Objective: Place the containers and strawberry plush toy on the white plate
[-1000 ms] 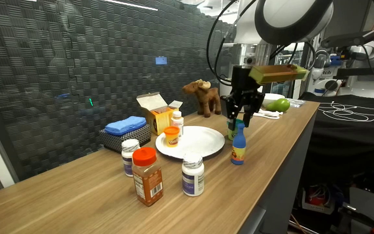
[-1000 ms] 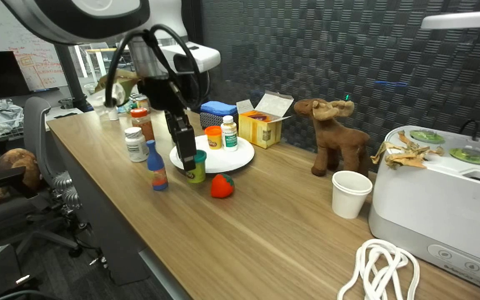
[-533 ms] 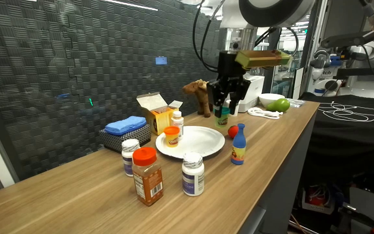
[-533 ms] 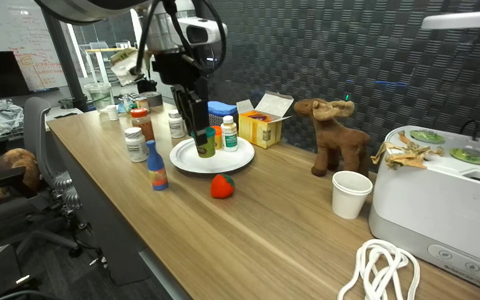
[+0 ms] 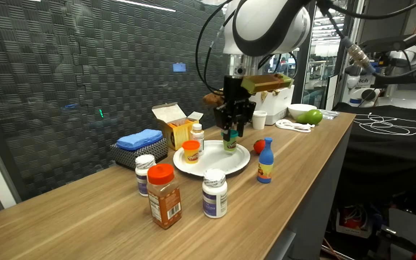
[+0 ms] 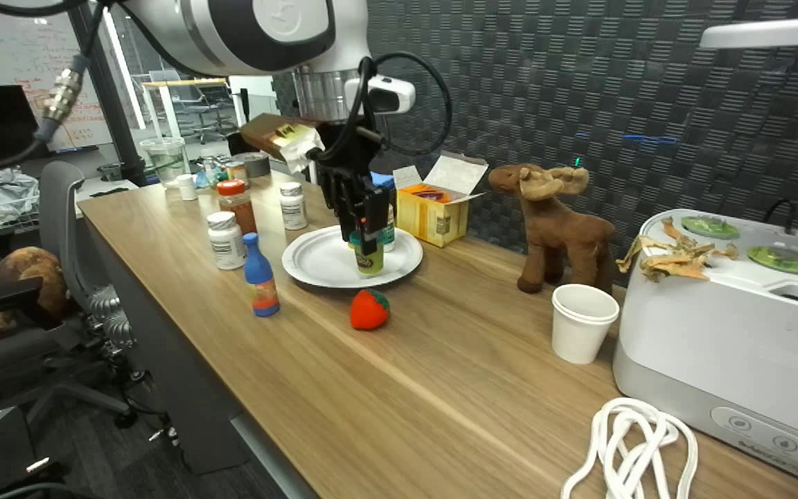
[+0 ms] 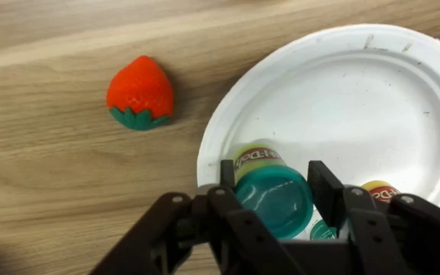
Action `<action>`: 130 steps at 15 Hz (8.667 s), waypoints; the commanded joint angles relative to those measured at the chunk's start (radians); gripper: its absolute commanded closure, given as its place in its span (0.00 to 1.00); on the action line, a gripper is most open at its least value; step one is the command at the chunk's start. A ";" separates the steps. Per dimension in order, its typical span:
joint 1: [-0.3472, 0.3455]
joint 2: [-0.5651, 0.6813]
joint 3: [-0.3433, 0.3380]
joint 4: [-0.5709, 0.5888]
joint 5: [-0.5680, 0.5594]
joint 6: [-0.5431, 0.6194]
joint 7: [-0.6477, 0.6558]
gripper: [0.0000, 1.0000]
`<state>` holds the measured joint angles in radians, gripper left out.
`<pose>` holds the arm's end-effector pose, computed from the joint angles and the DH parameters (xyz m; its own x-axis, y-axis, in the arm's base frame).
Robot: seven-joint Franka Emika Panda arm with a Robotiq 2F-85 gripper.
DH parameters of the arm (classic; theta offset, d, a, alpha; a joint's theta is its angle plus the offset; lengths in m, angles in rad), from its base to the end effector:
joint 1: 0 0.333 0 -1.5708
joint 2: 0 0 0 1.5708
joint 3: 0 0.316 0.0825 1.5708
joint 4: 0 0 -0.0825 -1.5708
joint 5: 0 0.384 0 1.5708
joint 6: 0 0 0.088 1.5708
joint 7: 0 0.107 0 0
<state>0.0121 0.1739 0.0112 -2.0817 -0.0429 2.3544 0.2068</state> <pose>0.5835 0.0129 0.3532 0.9829 -0.1530 0.1025 -0.1549 -0.9879 0.0104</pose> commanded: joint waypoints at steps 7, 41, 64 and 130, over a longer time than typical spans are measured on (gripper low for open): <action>-0.018 0.119 0.041 0.169 0.199 0.006 -0.283 0.73; 0.058 0.052 -0.009 0.136 -0.110 -0.004 -0.119 0.00; 0.274 0.216 0.056 0.390 -0.216 -0.160 0.338 0.00; 0.144 0.072 0.027 0.113 -0.110 0.003 0.267 0.81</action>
<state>0.1568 0.2285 0.0322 -1.9877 -0.1721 2.3218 0.5064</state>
